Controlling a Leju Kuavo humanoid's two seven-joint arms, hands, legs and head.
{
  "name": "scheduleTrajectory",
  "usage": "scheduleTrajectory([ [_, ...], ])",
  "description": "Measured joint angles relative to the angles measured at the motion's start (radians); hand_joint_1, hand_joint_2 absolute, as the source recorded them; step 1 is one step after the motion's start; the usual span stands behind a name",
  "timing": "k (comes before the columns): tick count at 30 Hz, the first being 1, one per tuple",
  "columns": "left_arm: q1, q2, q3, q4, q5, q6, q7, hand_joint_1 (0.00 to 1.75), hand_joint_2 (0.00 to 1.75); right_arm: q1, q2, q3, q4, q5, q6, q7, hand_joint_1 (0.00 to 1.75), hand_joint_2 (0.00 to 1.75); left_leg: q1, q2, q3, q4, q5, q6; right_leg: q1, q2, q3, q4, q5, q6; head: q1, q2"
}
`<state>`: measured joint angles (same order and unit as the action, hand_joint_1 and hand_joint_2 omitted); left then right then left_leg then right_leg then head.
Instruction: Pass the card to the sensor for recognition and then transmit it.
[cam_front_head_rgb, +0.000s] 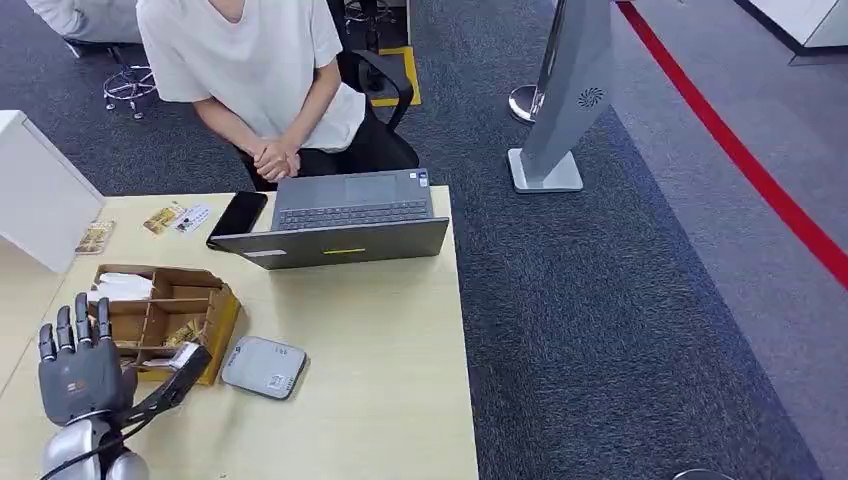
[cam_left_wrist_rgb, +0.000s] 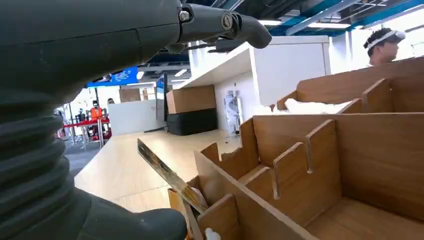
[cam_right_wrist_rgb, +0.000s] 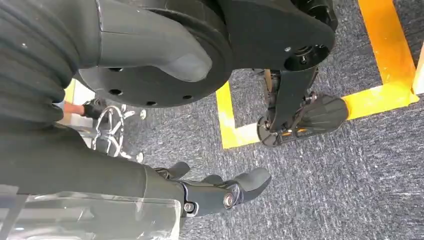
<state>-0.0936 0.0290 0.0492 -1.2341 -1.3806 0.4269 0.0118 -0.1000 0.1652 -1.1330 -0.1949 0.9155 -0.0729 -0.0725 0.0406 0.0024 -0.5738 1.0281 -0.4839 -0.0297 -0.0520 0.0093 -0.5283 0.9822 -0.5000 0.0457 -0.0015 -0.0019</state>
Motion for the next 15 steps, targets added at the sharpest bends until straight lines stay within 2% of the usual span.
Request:
scheduleTrajectory([
  [15, 0.033, 0.003, -0.017, -0.06, 0.01, -0.017, 0.035, 0.0, 1.75, 0.0, 0.0, -0.002, 0.0, -0.001, -0.003, -0.002, 0.0, 1.75, 0.0, 0.0, 0.0, 0.0, 0.0, 0.0, 0.0, 0.0, 0.0, 0.0, 0.0, 0.0, 0.0, 0.0],
])
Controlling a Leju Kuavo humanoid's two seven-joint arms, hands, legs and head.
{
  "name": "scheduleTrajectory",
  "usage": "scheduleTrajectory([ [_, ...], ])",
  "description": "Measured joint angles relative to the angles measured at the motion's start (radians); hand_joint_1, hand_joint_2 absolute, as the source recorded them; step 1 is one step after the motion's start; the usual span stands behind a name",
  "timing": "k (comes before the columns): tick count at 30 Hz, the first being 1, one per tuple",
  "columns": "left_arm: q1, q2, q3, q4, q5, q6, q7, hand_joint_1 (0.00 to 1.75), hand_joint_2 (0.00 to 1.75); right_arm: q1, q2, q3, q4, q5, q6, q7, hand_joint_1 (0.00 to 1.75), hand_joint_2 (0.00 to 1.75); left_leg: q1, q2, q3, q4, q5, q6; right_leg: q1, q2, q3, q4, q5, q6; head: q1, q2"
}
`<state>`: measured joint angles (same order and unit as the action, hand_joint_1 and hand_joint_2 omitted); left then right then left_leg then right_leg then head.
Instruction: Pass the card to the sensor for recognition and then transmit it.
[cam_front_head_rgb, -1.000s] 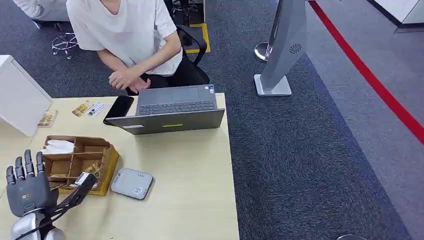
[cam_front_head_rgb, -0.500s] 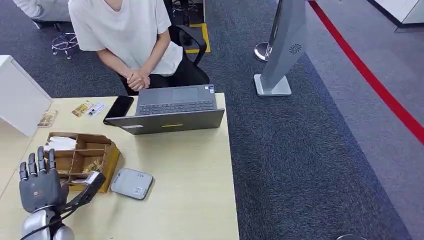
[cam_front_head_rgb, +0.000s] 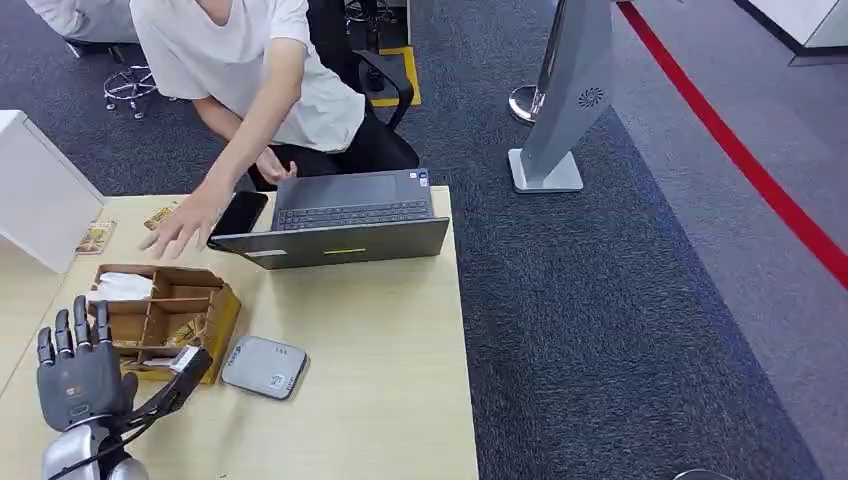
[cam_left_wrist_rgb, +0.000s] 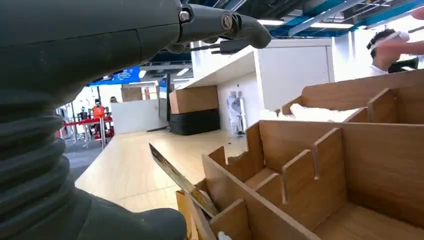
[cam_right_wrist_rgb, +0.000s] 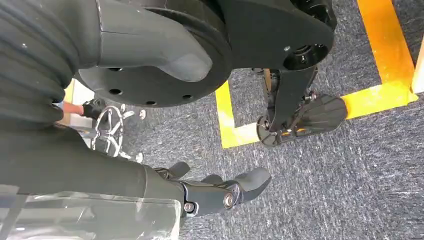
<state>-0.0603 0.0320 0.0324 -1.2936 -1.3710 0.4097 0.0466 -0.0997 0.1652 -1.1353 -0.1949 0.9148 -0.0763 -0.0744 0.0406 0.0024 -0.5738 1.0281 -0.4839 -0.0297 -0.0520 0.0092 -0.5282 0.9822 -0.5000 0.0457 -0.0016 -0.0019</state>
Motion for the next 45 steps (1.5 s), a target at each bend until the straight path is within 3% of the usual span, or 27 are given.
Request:
scheduleTrajectory([
  [26, -0.009, 0.006, 0.0, -0.008, 0.007, -0.003, 0.015, 0.0, 1.75, 0.0, 0.0, -0.003, 0.0, 0.001, -0.013, 0.0, 0.0, 1.75, 0.0, 0.0, 0.0, 0.0, 0.0, 0.0, 0.0, 0.0, 0.0, 0.0, 0.0, 0.0, 0.0, 0.0],
  [27, -0.009, 0.006, 0.0, -0.008, 0.007, -0.003, 0.016, 0.1, 1.75, 0.0, 0.0, -0.003, 0.0, 0.001, -0.013, 0.0, 0.0, 1.75, 0.0, 0.0, 0.0, 0.0, 0.0, 0.0, 0.0, 0.0, 0.0, 0.0, 0.0, 0.0, 0.0, 0.0],
  [28, -0.009, 0.006, 0.0, -0.008, 0.008, -0.004, 0.016, 1.75, 1.75, 0.0, 0.0, -0.003, 0.0, 0.001, -0.012, 0.0, 0.0, 1.75, 0.0, 0.0, 0.0, 0.0, 0.0, 0.0, 0.0, 0.0, 0.0, 0.0, 0.0, 0.0, 0.0, 0.0],
  [45, -0.011, 0.008, 0.0, -0.008, 0.034, -0.053, 0.015, 1.75, 1.75, 0.0, 0.0, -0.005, 0.0, 0.0, -0.002, 0.0, 0.0, 1.75, 0.0, 0.0, 0.0, 0.0, 0.0, 0.0, 0.0, 0.0, 0.0, 0.0, 0.0, 0.0, 0.0, 0.0],
])
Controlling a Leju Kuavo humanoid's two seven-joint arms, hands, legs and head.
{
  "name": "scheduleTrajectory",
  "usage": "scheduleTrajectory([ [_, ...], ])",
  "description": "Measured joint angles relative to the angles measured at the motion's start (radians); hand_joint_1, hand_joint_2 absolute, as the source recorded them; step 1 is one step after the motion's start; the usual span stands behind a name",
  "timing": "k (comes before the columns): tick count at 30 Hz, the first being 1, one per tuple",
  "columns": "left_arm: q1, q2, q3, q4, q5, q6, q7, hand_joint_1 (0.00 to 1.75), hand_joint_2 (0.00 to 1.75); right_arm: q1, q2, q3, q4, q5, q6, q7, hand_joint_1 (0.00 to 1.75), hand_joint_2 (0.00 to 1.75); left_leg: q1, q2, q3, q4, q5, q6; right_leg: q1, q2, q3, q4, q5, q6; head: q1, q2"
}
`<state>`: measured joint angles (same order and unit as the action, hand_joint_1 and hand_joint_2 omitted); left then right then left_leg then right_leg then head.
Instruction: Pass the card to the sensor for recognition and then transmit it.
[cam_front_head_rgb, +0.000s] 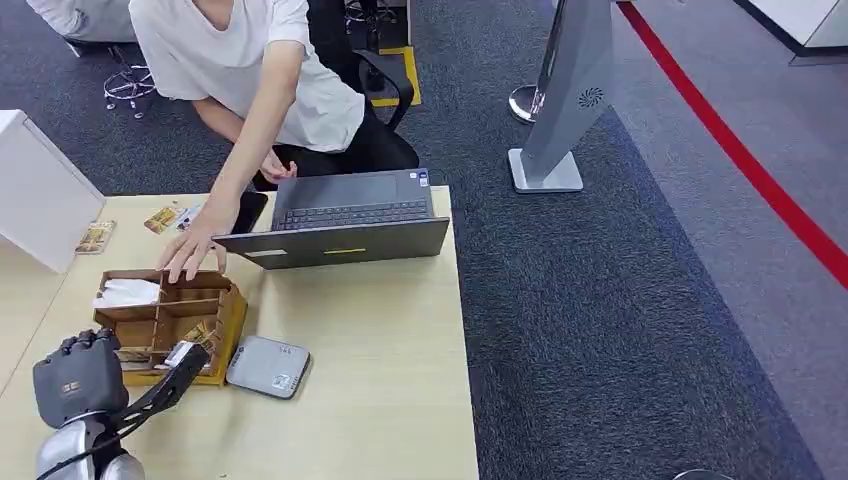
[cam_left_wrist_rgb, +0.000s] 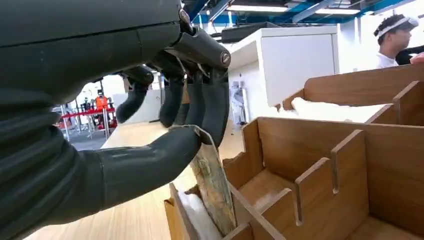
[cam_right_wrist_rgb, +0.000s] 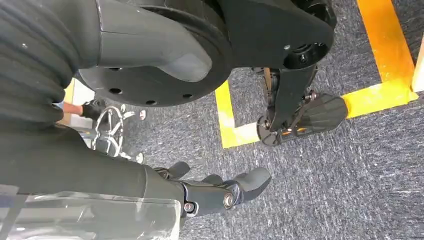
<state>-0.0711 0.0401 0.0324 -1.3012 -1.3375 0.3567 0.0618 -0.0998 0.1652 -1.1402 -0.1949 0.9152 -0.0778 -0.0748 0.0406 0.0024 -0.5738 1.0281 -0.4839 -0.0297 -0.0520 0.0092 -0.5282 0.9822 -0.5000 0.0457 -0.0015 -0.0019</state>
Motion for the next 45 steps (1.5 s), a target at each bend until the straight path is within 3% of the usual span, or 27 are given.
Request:
scheduleTrajectory([
  [10, 0.005, 0.001, -0.008, -0.011, -0.004, 0.0, -0.012, 1.75, 1.75, 0.0, 0.0, -0.008, 0.0, -0.003, 0.0, 0.0, 0.0, 1.75, 0.0, 0.0, 0.0, 0.0, 0.0, 0.0, 0.0, 0.0, 0.0, 0.0, 0.0, 0.0, 0.0, 0.0],
  [17, 0.048, 0.012, -0.095, -0.18, -0.066, -0.056, -0.001, 1.75, 1.75, 0.0, 0.0, -0.023, 0.0, -0.032, -0.006, 0.0, 0.0, 1.75, 0.0, 0.0, 0.0, 0.0, 0.0, 0.0, 0.0, 0.0, 0.0, 0.0, 0.0, 0.0, 0.0, 0.0],
  [29, 0.072, 0.14, -0.33, -0.508, -0.096, -0.077, -0.003, 1.75, 1.75, 0.001, 0.0, -0.063, 0.0, -0.061, -0.016, -0.001, 0.0, 1.75, 0.0, 0.0, 0.0, 0.0, 0.0, 0.0, 0.0, 0.0, -0.001, 0.0, 0.0, 0.0, 0.0, 0.0],
  [33, 0.007, 0.175, -0.359, -0.562, -0.045, -0.081, 0.021, 1.75, 1.75, 0.001, 0.0, -0.066, 0.0, -0.05, -0.016, 0.0, 0.0, 1.75, 0.0, -0.001, 0.0, 0.0, 0.0, 0.0, 0.0, -0.001, -0.003, 0.0, 0.0, 0.0, 0.0, 0.0],
  [38, -0.234, 0.174, -0.36, -0.505, -0.003, -0.158, 0.056, 1.75, 1.75, -0.002, 0.0, -0.056, 0.0, 0.003, -0.014, 0.004, 0.0, 1.75, 0.0, -0.002, -0.001, 0.0, 0.005, 0.0, 0.0, -0.002, -0.001, 0.0, 0.004, 0.0, 0.0, 0.0],
  [45, -0.554, 0.158, -0.328, -0.126, -0.022, -0.109, 0.069, 1.75, 1.75, -0.019, 0.001, -0.026, 0.0, 0.043, -0.01, 0.01, 0.0, 1.75, 0.0, -0.001, -0.001, 0.0, 0.008, 0.0, 0.0, 0.0, -0.001, 0.001, 0.008, -0.001, 0.0, 0.0],
])
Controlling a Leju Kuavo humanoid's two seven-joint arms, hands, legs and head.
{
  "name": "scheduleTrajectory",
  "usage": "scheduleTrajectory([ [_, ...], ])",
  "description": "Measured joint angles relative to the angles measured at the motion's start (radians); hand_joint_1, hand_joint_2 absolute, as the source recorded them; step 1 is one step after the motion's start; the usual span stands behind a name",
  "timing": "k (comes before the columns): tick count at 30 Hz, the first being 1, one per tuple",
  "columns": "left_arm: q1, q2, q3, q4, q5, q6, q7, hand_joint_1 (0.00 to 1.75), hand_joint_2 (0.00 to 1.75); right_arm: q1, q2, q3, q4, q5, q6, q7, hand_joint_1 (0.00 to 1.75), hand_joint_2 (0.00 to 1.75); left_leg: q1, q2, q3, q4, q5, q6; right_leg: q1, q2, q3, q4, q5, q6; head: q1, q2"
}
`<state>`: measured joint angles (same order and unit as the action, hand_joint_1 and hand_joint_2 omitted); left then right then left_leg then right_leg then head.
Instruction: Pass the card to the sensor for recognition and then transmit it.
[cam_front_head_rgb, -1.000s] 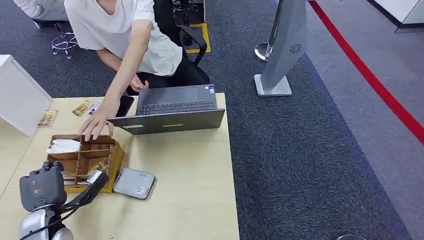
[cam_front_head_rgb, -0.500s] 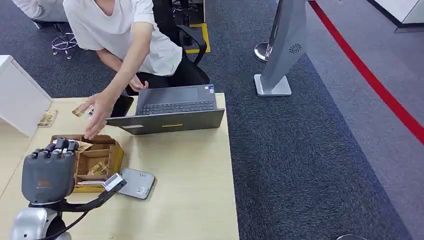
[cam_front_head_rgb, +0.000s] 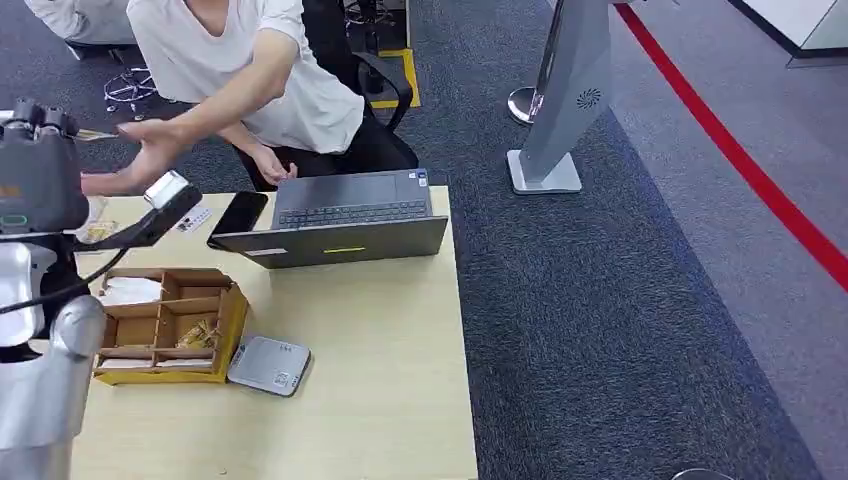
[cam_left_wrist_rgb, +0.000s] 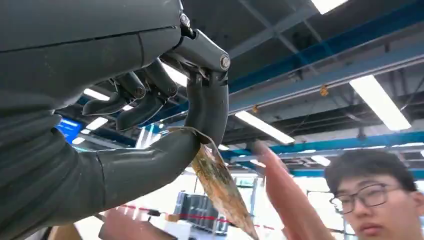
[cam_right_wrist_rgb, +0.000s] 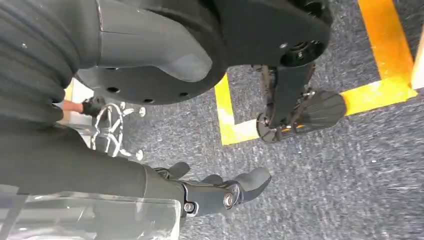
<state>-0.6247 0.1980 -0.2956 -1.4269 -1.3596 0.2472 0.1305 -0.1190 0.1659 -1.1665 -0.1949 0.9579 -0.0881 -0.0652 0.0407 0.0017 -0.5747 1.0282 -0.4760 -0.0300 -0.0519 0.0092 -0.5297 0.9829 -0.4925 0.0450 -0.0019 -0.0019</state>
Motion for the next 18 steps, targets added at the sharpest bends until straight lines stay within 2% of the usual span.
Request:
scheduleTrajectory([
  [5, -0.072, -0.01, 0.023, 0.173, 0.002, 0.018, -0.01, 1.75, 1.75, -0.008, 0.001, 0.013, 0.0, 0.0, 0.0, 0.0, 0.0, 1.75, 0.0, -0.001, 0.0, 0.0, 0.0, 0.0, 0.0, 0.0, 0.0, 0.0, 0.0, 0.0, 0.0, 0.0],
  [12, -0.08, -0.027, 0.035, 0.277, 0.019, 0.019, -0.025, 1.75, 1.75, -0.01, 0.003, 0.014, 0.001, 0.0, 0.0, 0.0, 0.0, 1.75, 0.0, 0.0, -0.003, 0.0, 0.0, 0.0, 0.0, 0.001, -0.003, 0.0, 0.0, 0.0, 0.0, 0.0],
  [13, -0.08, -0.03, 0.035, 0.285, 0.02, 0.019, -0.027, 0.0, 1.75, -0.011, 0.003, 0.014, 0.001, 0.0, 0.0, 0.0, 0.0, 1.75, 0.0, 0.003, -0.004, 0.0, 0.0, 0.0, 0.0, 0.003, -0.004, 0.0, 0.0, 0.0, 0.0, 0.0],
  [18, -0.08, -0.036, 0.04, 0.308, 0.039, 0.023, -0.032, 0.0, 1.75, -0.007, 0.003, 0.014, 0.002, -0.001, 0.01, 0.0, 0.0, 1.75, 0.0, 0.007, -0.006, 0.0, 0.0, 0.0, 0.0, 0.008, -0.009, 0.001, 0.003, -0.001, 0.0, 0.0],
])
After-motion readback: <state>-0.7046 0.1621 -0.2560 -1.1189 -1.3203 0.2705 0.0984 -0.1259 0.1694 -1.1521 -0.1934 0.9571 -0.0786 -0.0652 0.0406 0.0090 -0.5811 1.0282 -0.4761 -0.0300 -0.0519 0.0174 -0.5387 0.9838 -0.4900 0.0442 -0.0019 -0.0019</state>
